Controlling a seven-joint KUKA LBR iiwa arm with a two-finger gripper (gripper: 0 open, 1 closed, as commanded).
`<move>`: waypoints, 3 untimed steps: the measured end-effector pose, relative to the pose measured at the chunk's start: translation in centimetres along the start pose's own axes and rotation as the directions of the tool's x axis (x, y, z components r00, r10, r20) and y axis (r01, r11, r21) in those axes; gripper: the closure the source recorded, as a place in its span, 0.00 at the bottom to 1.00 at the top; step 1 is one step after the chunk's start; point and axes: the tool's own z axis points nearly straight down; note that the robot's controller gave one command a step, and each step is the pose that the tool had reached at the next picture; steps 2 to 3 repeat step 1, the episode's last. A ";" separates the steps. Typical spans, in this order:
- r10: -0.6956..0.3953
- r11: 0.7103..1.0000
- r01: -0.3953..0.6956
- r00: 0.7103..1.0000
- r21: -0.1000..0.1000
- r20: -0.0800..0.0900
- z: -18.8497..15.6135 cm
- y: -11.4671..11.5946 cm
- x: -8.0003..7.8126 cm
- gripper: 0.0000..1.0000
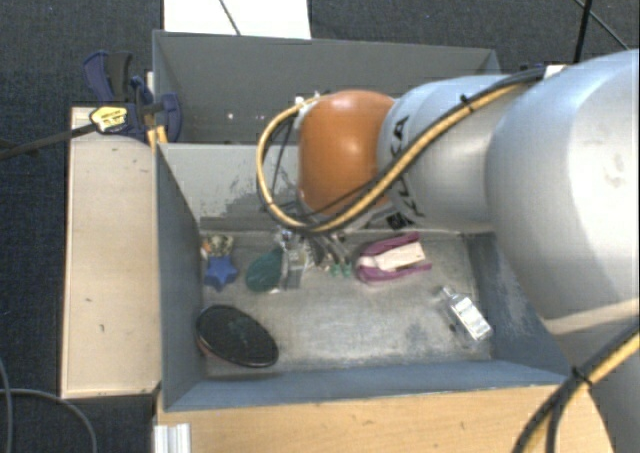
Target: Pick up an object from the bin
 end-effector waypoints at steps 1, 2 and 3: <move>-0.027 1.000 0.027 1.000 0.000 0.008 -12.1 -0.3 0.2 1.00; -0.027 1.000 0.027 1.000 0.000 0.008 -12.1 -0.3 0.2 1.00; -0.027 1.000 0.027 1.000 0.000 0.008 -12.1 -0.3 0.2 1.00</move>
Offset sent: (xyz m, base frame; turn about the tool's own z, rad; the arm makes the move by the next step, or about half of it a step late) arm -0.0045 -0.0038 0.1151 -0.0313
